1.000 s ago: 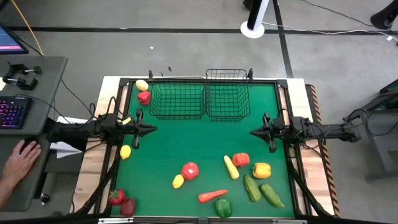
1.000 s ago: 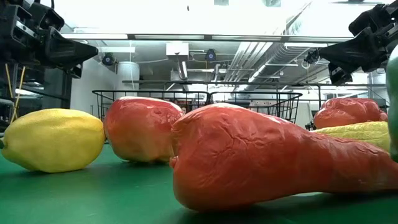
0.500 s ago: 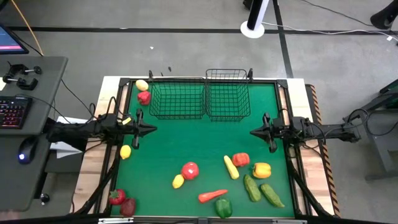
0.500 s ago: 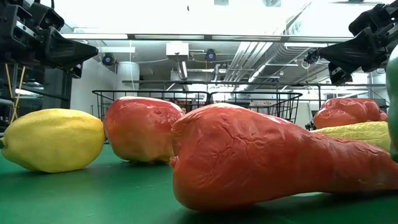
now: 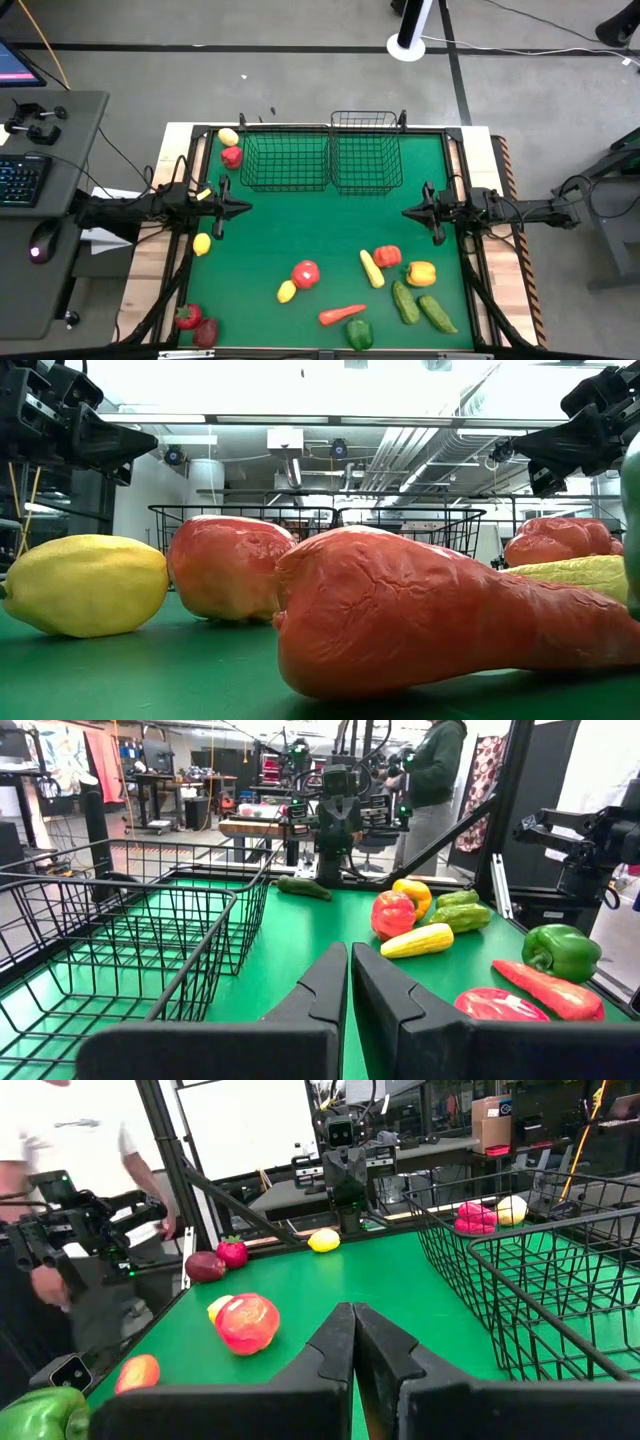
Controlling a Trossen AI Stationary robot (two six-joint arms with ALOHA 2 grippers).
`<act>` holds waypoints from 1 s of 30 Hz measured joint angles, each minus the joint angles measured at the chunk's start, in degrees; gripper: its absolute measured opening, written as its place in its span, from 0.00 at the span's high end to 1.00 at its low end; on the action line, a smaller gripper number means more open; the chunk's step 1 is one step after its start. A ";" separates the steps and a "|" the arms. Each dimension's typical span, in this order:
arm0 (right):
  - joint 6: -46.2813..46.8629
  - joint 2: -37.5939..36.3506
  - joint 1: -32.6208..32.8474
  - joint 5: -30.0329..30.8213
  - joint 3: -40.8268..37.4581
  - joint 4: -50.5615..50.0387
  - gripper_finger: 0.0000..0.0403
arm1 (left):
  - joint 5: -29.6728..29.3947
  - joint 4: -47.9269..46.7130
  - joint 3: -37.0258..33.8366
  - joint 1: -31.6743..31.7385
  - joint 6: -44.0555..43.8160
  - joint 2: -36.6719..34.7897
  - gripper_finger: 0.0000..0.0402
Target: Sort produce into baskets
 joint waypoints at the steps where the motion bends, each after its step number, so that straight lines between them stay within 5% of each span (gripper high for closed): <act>1: 0.00 -0.01 0.00 0.00 0.00 0.01 1.00 | 0.02 -0.02 -0.02 -0.02 0.02 0.00 0.98; 25: 0.00 -0.01 0.01 -0.01 0.00 0.01 1.00 | 0.01 2.26 -0.02 -0.02 0.02 0.04 0.98; 30: 0.00 -0.01 0.00 0.00 0.00 0.00 1.00 | -0.98 16.78 -0.02 -0.11 -18.54 0.04 0.98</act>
